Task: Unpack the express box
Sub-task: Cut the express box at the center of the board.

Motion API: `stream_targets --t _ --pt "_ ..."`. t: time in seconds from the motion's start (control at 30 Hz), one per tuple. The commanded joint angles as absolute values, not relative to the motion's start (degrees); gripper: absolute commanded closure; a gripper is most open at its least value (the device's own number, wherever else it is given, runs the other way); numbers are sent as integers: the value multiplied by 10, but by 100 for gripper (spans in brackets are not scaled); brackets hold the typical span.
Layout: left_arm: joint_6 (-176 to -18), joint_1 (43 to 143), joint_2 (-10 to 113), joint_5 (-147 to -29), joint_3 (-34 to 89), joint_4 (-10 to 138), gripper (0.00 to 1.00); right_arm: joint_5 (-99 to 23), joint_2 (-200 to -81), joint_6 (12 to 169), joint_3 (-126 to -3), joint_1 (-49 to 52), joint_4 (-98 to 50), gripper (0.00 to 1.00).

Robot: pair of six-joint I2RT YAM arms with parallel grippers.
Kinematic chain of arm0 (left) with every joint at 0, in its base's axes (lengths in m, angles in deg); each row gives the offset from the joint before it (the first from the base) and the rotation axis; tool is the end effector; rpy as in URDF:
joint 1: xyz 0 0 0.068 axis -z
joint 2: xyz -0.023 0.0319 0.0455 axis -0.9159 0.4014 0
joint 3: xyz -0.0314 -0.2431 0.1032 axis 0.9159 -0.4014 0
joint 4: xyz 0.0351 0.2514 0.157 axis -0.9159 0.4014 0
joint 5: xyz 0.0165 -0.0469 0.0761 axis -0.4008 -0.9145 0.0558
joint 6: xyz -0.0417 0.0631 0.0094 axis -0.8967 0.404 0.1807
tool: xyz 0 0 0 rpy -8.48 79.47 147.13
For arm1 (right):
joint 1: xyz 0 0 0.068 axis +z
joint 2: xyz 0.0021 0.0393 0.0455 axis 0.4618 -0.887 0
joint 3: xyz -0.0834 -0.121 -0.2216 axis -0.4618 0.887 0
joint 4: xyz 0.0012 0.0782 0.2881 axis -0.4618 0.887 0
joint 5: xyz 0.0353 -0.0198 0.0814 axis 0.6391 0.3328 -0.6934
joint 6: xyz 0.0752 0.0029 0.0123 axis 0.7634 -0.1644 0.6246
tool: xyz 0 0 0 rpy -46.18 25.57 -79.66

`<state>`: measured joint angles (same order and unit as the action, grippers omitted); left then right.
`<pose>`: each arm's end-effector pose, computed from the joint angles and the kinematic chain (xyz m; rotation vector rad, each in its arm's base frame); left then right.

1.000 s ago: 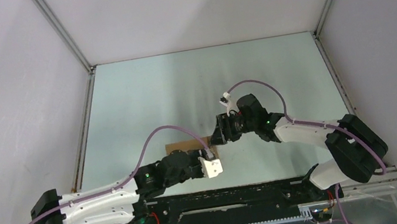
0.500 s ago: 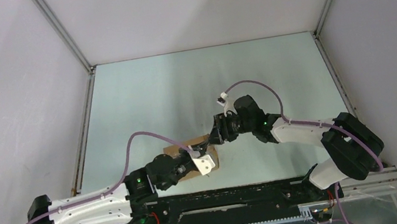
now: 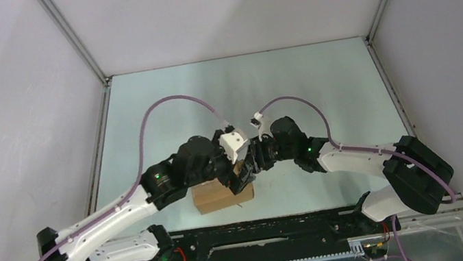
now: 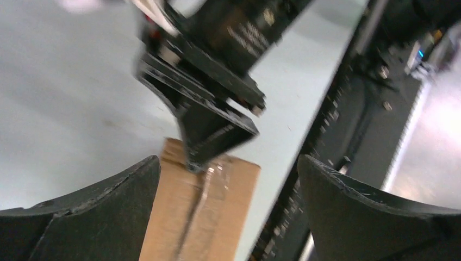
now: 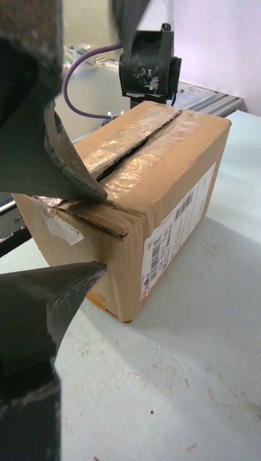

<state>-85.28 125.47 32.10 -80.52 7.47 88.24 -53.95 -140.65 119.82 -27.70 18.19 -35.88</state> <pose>0.1465 -0.2474 0.3060 1.0396 1.8144 -0.6599 0.2219 0.2651 0.1522 -0.4756 2.2904 1.2341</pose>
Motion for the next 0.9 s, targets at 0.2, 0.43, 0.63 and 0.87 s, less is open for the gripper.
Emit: stream_targets --t 0.2,0.43,0.63,0.87 --pt "-911 1147 342 -1079 10 924 2 -528 -1397 1181 -219 206 -368 59" --pt "-902 1141 383 -1119 2 931 2 -525 -1407 1180 -209 218 -390 60" --pt "-909 1139 399 -1121 -4 926 3 -522 -1408 1181 -207 220 -394 60" --pt "-956 1129 434 -1182 -31 877 17 -525 -1415 1187 -197 220 -414 60"
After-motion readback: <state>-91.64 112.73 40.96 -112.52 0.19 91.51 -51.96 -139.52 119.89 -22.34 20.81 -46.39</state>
